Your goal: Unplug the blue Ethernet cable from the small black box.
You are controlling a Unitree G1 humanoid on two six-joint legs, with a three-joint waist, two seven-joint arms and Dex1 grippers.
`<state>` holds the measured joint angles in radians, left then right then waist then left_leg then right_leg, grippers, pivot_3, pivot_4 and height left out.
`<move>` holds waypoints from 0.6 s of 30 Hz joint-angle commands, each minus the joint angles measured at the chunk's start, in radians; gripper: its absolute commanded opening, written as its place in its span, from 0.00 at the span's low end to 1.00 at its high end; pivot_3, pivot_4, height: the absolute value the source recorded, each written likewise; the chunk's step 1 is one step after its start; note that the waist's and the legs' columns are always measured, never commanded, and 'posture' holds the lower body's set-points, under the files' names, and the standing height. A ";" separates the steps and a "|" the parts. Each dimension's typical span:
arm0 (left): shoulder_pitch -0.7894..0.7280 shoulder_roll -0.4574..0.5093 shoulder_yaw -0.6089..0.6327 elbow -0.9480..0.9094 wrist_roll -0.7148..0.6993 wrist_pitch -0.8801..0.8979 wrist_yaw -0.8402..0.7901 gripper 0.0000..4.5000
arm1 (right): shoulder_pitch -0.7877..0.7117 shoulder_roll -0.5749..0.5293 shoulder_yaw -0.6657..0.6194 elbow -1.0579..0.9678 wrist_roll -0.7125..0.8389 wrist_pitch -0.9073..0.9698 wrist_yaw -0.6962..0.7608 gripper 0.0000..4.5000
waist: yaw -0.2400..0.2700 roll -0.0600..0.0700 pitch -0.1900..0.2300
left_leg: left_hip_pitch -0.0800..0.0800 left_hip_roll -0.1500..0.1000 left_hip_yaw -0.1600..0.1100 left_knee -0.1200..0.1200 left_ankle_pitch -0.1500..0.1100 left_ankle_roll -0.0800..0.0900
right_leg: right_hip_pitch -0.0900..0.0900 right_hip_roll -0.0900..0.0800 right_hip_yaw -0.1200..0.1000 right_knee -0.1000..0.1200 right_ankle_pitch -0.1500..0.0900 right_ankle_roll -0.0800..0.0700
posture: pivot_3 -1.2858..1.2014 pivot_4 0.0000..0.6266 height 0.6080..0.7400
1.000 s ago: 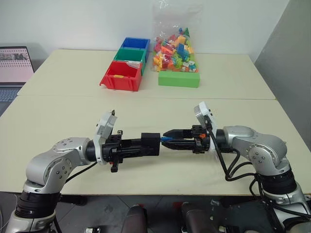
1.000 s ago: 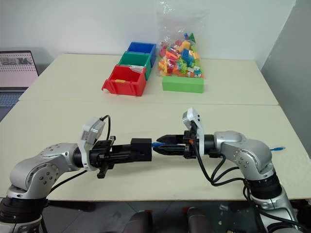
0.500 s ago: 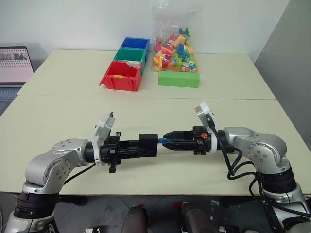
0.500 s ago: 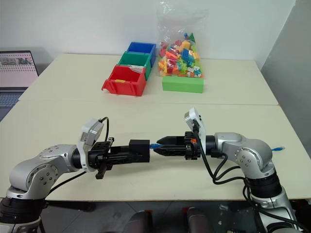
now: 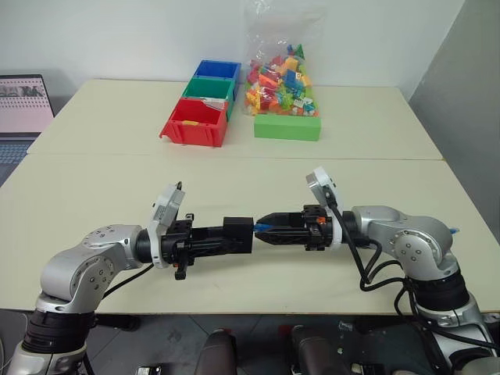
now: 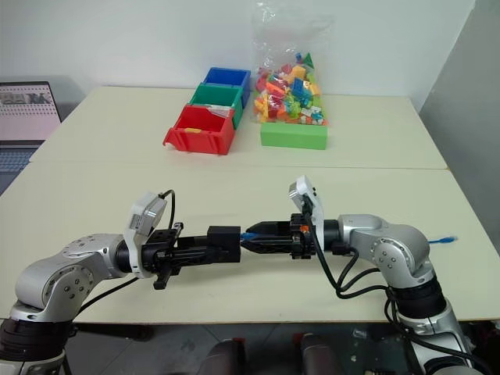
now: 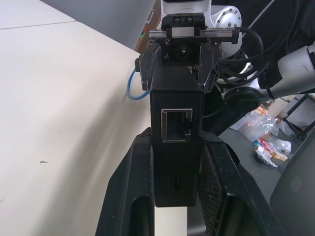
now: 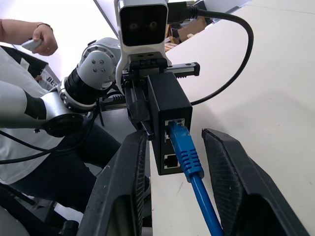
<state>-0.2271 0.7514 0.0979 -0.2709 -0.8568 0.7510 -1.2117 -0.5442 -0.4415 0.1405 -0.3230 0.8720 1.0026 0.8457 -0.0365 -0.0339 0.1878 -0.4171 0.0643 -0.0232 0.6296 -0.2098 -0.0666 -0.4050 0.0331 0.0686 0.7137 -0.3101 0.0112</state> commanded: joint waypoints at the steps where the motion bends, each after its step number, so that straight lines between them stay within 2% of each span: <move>1: 0.001 0.007 0.021 -0.034 -0.010 -0.017 -0.001 0.17 | -0.024 -0.001 -0.004 -0.011 0.000 -0.013 0.012 0.42 | 0.000 0.000 0.000 | 0.000 0.000 0.000 0.000 0.000 0.000 | 0.000 0.000 0.000 0.000 0.000 0.000 | 0.52 0.24 1.00; 6: -0.001 0.002 0.022 -0.033 -0.011 -0.017 0.005 0.17 | -0.030 -0.003 0.002 -0.005 -0.009 -0.017 0.017 0.42 | -0.003 0.000 0.000 | 0.000 0.000 0.000 0.000 0.000 0.000 | 0.000 0.000 0.000 0.000 0.000 0.000 | 0.52 0.24 1.00; 7: -0.002 0.001 0.022 -0.033 -0.011 -0.017 0.006 0.17 | -0.031 -0.003 0.003 -0.005 -0.011 -0.018 0.018 0.34 | -0.004 0.000 0.000 | 0.000 0.000 0.000 0.000 0.000 0.000 | 0.000 0.000 0.000 0.000 0.000 0.000 | 0.52 0.24 1.00; 14: -0.009 -0.007 0.022 -0.029 -0.016 -0.015 0.015 0.17 | -0.034 -0.009 0.020 -0.005 -0.035 -0.029 0.036 0.02 | -0.005 0.000 0.000 | 0.000 0.000 0.000 0.000 0.000 0.000 | 0.000 0.000 0.000 0.000 0.000 0.000 | 0.52 0.24 1.00; 18: -0.012 -0.009 0.021 -0.027 -0.018 -0.014 0.016 0.17 | -0.035 -0.011 0.024 -0.005 -0.040 -0.033 0.043 0.02 | -0.005 0.000 0.000 | 0.000 0.000 0.000 0.000 0.000 0.000 | 0.000 0.000 0.000 0.000 0.000 0.000 | 0.52 0.24 1.00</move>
<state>-0.2234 0.7485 0.0985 -0.2709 -0.8571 0.7513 -1.1973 -0.5614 -0.4509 0.1572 -0.3086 0.8385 0.9863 0.8756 -0.0418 -0.0338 0.1879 -0.4172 0.0644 -0.0232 0.6293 -0.2098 -0.0666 -0.4052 0.0331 0.0687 0.7134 -0.3102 0.0113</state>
